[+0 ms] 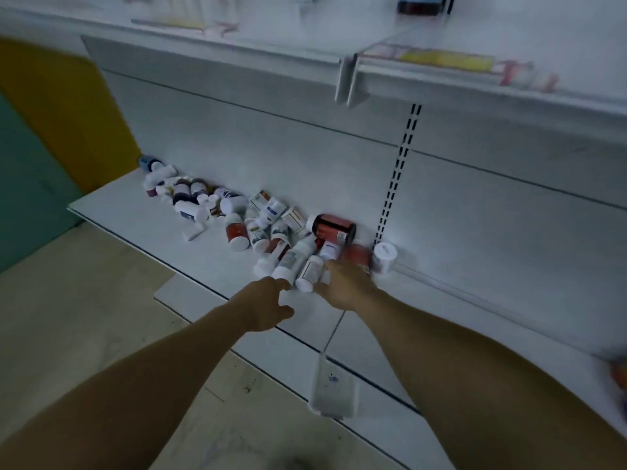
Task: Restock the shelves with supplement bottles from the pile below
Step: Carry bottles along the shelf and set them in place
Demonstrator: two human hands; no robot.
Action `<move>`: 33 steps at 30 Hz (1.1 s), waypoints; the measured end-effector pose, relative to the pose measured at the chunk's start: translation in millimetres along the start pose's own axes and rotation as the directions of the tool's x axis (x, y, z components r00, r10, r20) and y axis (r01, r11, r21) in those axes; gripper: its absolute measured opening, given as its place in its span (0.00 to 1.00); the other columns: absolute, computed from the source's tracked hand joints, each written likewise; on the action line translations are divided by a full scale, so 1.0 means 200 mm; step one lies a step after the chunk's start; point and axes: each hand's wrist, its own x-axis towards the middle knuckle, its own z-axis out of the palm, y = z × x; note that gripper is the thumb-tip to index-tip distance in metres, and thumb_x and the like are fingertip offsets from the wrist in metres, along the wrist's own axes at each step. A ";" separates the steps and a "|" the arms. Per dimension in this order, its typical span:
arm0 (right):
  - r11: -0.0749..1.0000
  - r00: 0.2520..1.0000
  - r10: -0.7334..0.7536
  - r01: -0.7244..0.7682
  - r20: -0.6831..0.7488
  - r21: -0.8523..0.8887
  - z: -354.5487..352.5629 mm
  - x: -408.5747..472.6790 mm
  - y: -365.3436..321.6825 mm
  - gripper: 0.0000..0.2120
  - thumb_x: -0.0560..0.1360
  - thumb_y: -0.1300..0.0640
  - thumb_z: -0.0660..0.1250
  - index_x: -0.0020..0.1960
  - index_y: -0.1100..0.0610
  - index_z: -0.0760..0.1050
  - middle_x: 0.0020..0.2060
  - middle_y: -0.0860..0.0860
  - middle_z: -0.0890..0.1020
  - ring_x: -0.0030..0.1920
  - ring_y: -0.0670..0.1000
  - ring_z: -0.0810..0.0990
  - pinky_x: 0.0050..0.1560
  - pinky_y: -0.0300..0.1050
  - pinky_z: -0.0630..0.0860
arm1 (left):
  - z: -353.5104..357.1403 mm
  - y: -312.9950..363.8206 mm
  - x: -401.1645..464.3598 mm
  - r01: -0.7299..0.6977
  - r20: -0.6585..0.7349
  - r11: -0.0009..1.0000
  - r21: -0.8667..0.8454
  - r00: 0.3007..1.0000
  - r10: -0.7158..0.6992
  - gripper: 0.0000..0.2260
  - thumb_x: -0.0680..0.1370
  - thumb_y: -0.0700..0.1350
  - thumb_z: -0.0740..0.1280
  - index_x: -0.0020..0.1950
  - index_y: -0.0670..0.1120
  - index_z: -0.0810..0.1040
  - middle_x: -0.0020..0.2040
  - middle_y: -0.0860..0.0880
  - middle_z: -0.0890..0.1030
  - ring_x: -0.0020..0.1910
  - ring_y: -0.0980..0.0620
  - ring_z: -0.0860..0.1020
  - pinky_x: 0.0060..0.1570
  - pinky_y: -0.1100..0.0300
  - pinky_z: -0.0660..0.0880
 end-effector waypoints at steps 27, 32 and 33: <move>-0.411 0.811 0.519 -0.041 0.271 0.911 0.27 -0.11 -0.35 0.07 0.77 0.54 0.63 0.52 0.56 0.74 0.37 0.55 0.77 0.31 0.51 0.74 0.32 0.40 0.70 | -0.09 -0.23 0.20 0.129 0.129 -0.037 -0.991 0.992 0.005 0.10 0.81 0.44 0.57 0.62 0.48 0.71 0.54 0.44 0.78 0.45 0.43 0.78 0.44 0.48 0.78; -0.483 0.861 0.470 0.065 0.195 0.873 0.05 -0.36 -0.62 0.09 0.78 0.56 0.63 0.54 0.60 0.74 0.40 0.57 0.78 0.36 0.52 0.77 0.35 0.41 0.77 | -0.37 -0.29 -0.13 0.018 0.014 -0.048 -0.999 0.995 0.096 0.09 0.80 0.45 0.60 0.58 0.50 0.75 0.52 0.47 0.80 0.47 0.49 0.78 0.43 0.56 0.75; -0.494 0.878 0.446 0.078 0.175 0.866 0.01 -0.42 -0.67 0.12 0.78 0.55 0.61 0.56 0.61 0.74 0.40 0.57 0.79 0.36 0.52 0.77 0.34 0.39 0.77 | -0.42 -0.31 -0.20 -0.040 -0.037 0.025 -0.999 0.992 0.124 0.08 0.79 0.42 0.62 0.56 0.51 0.75 0.52 0.48 0.79 0.47 0.50 0.77 0.43 0.56 0.75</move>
